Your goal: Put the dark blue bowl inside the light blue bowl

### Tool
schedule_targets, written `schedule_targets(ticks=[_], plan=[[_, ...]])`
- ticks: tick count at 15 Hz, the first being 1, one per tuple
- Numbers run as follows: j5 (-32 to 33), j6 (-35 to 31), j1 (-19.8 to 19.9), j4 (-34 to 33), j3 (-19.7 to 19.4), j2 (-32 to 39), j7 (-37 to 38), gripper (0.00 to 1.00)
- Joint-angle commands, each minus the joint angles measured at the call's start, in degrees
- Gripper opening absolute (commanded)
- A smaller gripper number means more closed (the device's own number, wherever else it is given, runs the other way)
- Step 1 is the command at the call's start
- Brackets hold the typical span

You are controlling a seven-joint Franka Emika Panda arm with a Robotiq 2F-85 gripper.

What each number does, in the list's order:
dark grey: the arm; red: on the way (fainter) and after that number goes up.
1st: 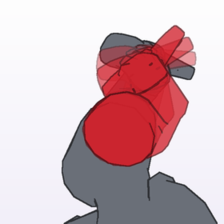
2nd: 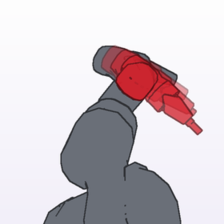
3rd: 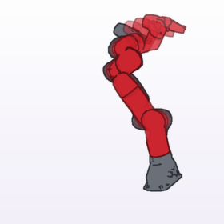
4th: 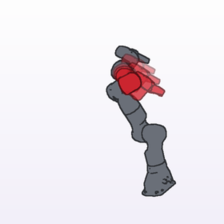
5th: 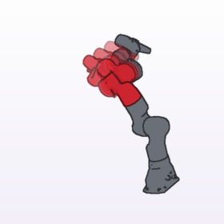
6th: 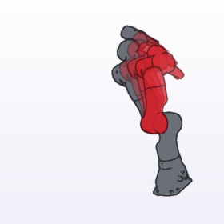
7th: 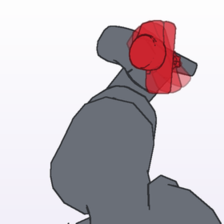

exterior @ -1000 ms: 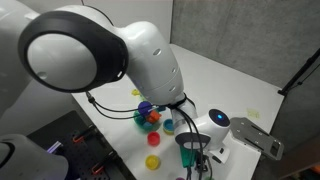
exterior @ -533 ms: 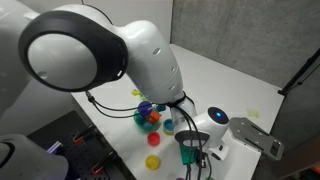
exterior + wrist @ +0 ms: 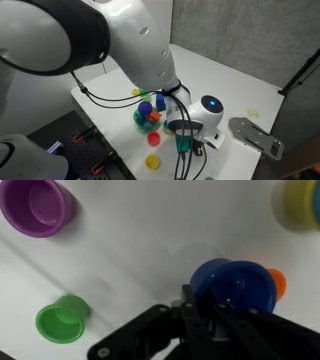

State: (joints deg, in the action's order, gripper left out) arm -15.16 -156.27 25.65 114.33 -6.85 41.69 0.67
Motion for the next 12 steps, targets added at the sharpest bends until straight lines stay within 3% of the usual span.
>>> schedule_targets(ticks=[1, 12], plan=[[-2.2, -1.1, 0.6, 5.7, 2.9, -5.6, -2.1, 0.05], [-3.1, -2.1, -3.7, 8.4, 7.5, -6.2, -1.7, 0.05]])
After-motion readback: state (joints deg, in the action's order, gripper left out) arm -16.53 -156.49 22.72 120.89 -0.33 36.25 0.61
